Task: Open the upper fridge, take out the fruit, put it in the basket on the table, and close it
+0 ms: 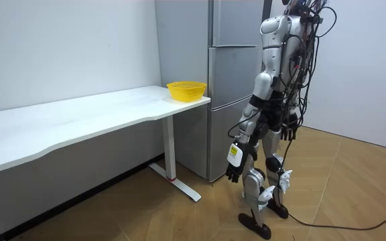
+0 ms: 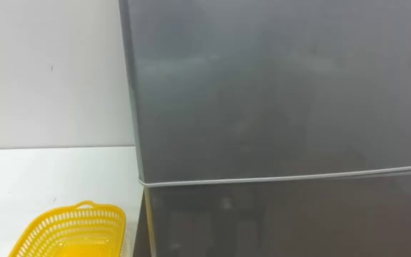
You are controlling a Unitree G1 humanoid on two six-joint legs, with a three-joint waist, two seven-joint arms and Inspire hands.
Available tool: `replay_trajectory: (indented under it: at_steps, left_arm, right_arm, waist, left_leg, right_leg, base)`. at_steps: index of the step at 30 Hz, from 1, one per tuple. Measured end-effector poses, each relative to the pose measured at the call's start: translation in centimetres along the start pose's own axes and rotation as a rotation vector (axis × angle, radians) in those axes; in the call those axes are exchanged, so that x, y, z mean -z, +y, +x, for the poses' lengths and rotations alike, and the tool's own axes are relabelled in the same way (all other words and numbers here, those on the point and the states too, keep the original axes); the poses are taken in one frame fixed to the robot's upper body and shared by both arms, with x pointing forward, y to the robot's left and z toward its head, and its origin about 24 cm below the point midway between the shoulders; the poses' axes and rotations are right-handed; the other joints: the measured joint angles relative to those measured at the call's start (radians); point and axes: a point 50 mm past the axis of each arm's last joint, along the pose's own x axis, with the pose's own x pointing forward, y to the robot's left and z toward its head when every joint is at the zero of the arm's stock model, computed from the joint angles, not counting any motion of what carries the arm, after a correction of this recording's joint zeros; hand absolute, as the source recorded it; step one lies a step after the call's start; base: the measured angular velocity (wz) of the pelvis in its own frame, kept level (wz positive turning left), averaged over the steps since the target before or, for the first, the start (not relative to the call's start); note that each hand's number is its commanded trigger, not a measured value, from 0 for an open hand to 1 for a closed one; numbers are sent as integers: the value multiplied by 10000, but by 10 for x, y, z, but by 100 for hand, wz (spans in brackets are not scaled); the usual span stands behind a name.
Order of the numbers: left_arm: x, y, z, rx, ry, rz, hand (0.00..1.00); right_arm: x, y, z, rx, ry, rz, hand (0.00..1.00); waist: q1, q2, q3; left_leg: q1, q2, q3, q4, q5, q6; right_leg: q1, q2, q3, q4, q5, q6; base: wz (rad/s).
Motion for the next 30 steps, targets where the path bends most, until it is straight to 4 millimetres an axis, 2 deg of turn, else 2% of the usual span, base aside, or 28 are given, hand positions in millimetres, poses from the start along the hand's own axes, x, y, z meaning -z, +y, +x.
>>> replay_trajectory:
  at_steps: [18,24,26,30]
  left_arm:
    - [1,0,0,6,35,-7,0]
    - [0,0,0,-249,18,-298,0]
    - [2,0,0,-394,64,-884,0]
    - [2,2,0,-561,66,-2241,0]
  right_arm:
    - [2,1,0,-16,92,14,0]
    - [3,0,0,153,66,364,0]
    - [3,-1,0,203,70,523,0]
    - [3,-2,0,356,46,573,0]
  waist:
    - [-37,37,-3]
    - [-74,17,1]
    - [-85,18,1]
    - [-53,79,-30]
  left_leg:
    - [11,-1,-19,12,0,0]
    - [-4,-18,-169,24,2,0]
    - [-4,-21,-218,23,1,0]
    - [3,-6,-243,26,1,-1]
  right_leg:
    - [24,0,8,1,0,0]
    - [80,2,-25,-3,-2,3]
    - [109,1,-184,-20,-2,3]
    - [122,9,-189,-21,-2,4]
  base:
    - [0]
    - [7]
    - [8]
    - [3]
